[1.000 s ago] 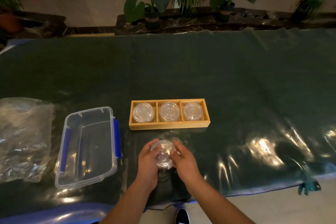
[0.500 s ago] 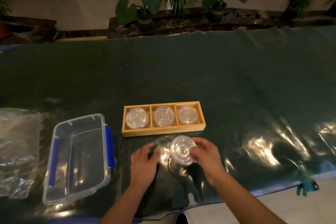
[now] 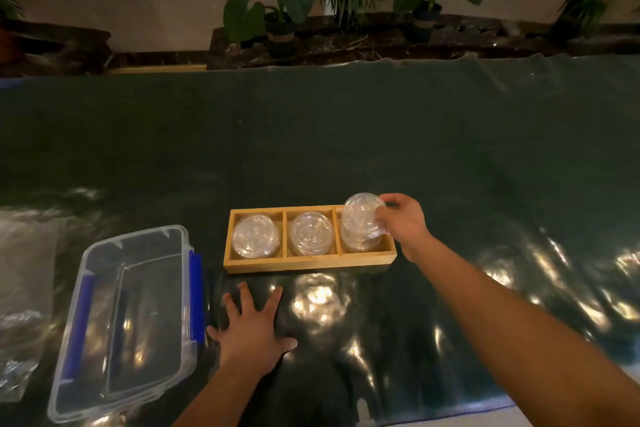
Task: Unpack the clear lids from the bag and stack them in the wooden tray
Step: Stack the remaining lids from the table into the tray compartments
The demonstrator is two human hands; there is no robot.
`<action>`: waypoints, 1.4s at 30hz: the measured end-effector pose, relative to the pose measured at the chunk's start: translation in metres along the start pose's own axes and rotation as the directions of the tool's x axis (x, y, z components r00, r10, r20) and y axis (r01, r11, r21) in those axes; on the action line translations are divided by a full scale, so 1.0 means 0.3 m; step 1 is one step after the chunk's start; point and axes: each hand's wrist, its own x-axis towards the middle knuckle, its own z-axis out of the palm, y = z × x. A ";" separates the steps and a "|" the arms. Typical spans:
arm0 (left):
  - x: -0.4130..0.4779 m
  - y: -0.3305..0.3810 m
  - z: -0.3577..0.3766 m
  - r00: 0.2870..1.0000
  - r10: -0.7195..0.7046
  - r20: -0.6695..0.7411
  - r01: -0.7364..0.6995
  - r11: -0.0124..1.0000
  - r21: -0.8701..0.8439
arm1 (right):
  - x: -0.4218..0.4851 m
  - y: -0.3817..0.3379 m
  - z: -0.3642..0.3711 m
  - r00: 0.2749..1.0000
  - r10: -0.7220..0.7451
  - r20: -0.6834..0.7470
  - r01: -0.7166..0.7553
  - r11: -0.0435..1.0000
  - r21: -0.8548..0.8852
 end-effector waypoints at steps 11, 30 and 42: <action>0.010 -0.002 0.015 1.000 -0.004 0.003 0.004 1.000 -0.018 | 0.033 0.035 0.030 0.991 -0.121 0.058 0.134 0.893 -0.430; 0.033 -0.051 0.113 0.999 0.008 0.033 -0.007 0.999 -0.035 | 0.005 0.085 0.034 0.975 -0.200 0.092 0.217 0.813 -0.540; 0.033 -0.053 0.108 0.998 0.005 0.059 -0.003 0.999 -0.045 | -0.008 0.108 0.070 0.921 -0.277 0.273 0.382 0.516 -0.767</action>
